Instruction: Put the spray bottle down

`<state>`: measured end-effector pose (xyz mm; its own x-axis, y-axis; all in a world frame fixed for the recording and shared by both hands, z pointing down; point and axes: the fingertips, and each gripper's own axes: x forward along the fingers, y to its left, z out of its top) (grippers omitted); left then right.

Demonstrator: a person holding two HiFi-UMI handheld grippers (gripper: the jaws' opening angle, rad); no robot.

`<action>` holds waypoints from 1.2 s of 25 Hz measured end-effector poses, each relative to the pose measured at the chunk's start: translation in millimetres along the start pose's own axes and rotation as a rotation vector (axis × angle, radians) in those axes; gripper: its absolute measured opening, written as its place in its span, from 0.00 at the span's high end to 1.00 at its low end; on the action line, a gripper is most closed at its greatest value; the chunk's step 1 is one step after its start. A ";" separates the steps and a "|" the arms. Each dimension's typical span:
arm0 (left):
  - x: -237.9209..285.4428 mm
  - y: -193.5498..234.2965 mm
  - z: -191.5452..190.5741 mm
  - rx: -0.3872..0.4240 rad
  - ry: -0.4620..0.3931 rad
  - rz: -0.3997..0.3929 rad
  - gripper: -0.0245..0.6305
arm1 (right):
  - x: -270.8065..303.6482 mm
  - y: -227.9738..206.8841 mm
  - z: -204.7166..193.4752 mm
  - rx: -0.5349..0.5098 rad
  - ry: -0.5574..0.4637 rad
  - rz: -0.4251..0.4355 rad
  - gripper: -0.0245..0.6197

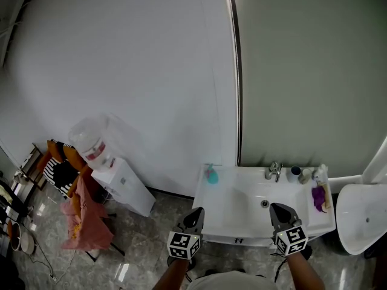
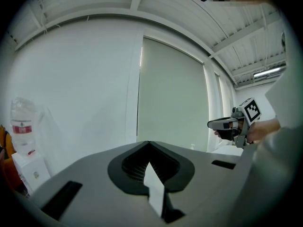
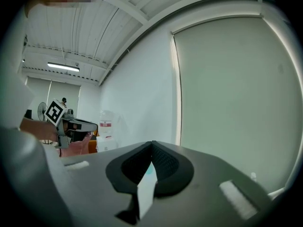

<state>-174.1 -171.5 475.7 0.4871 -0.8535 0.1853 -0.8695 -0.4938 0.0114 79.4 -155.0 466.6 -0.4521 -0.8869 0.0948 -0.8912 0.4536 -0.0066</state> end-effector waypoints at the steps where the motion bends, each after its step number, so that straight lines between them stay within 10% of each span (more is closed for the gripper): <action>1: -0.4 -0.8 0.0 0.002 0.001 -0.002 0.95 | -1.0 1.1 -0.1 -0.001 0.002 0.001 0.95; 30: -1.5 -6.4 -1.6 -0.013 -0.007 -0.009 0.95 | -8.3 8.4 0.0 -0.014 0.008 0.013 0.95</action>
<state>-169.4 -166.8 476.9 0.4955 -0.8502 0.1778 -0.8661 -0.4992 0.0262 75.7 -143.8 465.7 -0.4631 -0.8804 0.1024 -0.8847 0.4661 0.0062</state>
